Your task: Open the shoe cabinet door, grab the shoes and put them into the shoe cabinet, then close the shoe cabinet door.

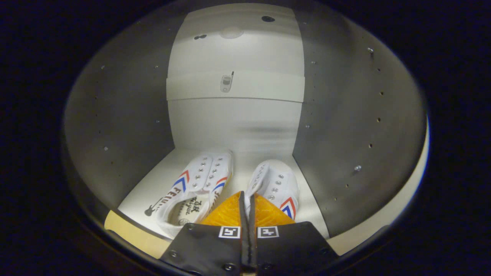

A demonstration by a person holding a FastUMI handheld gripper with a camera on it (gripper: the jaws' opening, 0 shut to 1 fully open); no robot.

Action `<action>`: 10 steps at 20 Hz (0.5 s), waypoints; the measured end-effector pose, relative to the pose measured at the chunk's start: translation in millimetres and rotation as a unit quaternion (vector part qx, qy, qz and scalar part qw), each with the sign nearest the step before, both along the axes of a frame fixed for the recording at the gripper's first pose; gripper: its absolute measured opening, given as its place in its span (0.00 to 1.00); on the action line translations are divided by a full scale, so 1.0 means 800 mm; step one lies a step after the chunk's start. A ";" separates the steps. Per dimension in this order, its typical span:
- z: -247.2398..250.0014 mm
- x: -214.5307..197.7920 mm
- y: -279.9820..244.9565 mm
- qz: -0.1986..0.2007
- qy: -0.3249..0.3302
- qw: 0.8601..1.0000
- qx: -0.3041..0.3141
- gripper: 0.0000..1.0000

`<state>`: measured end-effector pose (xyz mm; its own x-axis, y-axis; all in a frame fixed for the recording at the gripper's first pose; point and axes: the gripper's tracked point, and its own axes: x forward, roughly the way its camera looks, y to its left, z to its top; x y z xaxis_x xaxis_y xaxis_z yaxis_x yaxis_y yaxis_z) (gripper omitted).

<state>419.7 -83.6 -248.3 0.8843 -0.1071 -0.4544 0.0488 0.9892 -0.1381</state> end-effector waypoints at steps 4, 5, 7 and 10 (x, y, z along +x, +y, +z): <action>-0.004 0.031 -0.012 -0.011 -0.001 1.000 -0.002 0.02; -0.005 0.036 -0.013 -0.013 0.000 1.000 -0.001 0.02; -0.006 0.035 -0.015 -0.016 0.004 1.000 -0.001 0.02; -0.005 0.032 -0.018 -0.021 -0.001 1.000 -0.018 0.03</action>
<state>445.7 -97.7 -252.2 0.8798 -0.1608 -0.4474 0.0912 0.9807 -0.1731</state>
